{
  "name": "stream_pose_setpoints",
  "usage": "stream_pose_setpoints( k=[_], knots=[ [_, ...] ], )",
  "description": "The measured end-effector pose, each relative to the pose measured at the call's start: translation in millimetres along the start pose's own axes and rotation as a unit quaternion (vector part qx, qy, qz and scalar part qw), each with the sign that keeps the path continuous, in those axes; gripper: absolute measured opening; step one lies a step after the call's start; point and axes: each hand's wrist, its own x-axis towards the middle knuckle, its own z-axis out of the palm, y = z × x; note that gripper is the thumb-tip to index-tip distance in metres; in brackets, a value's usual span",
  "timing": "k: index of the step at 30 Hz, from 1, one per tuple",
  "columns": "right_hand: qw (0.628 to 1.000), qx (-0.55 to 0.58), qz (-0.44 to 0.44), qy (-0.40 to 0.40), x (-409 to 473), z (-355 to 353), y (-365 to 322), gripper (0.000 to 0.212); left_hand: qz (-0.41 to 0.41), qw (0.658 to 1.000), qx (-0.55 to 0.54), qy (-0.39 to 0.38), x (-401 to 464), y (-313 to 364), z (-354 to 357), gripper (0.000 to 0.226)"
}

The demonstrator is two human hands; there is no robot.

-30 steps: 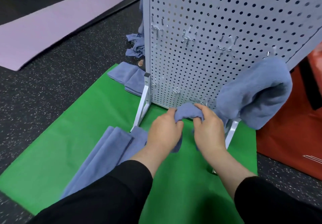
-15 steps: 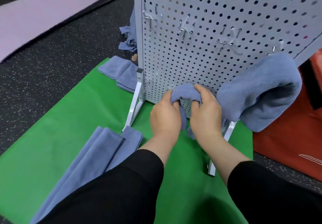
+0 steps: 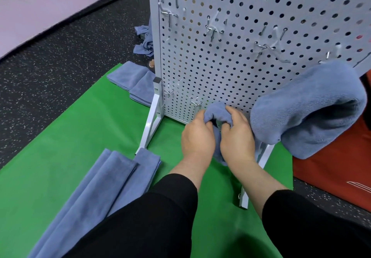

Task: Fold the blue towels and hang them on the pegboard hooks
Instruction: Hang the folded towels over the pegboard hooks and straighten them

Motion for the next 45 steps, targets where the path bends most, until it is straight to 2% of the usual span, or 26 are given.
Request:
stream_pose_setpoints(
  k=[4, 9, 14, 19, 26, 31, 38, 42, 45],
  knots=[
    [1.0, 0.0, 0.003, -0.002, -6.0, 8.7, 3.1, 0.038, -0.018, 0.997, -0.035, -0.06, -3.3, -3.0, -0.2, 0.026],
    [0.999, 0.009, 0.043, -0.031, -13.7, 16.0, 7.0, 0.051, -0.037, 0.986, -0.103, -0.126, -10.1, -13.1, 2.9, 0.039],
    [0.993, 0.024, 0.09, -0.067, -17.8, 12.2, 8.6, 0.048, -0.038, 0.976, -0.145, -0.159, -7.0, -22.0, -2.7, 0.054],
    [0.994, 0.013, 0.068, -0.089, -33.3, 7.9, 3.7, 0.067, -0.038, 0.973, -0.167, -0.154, -25.3, -29.8, -10.6, 0.064],
    [0.993, 0.011, 0.077, -0.093, -46.9, 6.0, 2.0, 0.078, -0.063, 0.986, -0.092, -0.124, -37.1, -54.4, -18.3, 0.062],
    [0.995, -0.016, 0.05, -0.085, -47.8, 3.9, -3.5, 0.083, -0.07, 0.983, -0.064, -0.154, -25.6, -53.5, -34.2, 0.055],
    [0.998, -0.009, -0.018, -0.063, -51.4, -2.1, -20.4, 0.073, -0.062, 0.981, -0.013, -0.183, -23.0, -50.6, -50.8, 0.046],
    [0.996, 0.051, -0.057, -0.041, -61.0, -1.2, -28.3, 0.056, -0.071, 0.988, 0.04, -0.127, -23.0, -59.7, -66.9, 0.033],
    [0.995, 0.051, -0.074, -0.045, -74.3, 7.7, -30.9, 0.043, -0.062, 0.992, 0.063, -0.088, -24.3, -67.9, -90.7, 0.027]
  ],
)
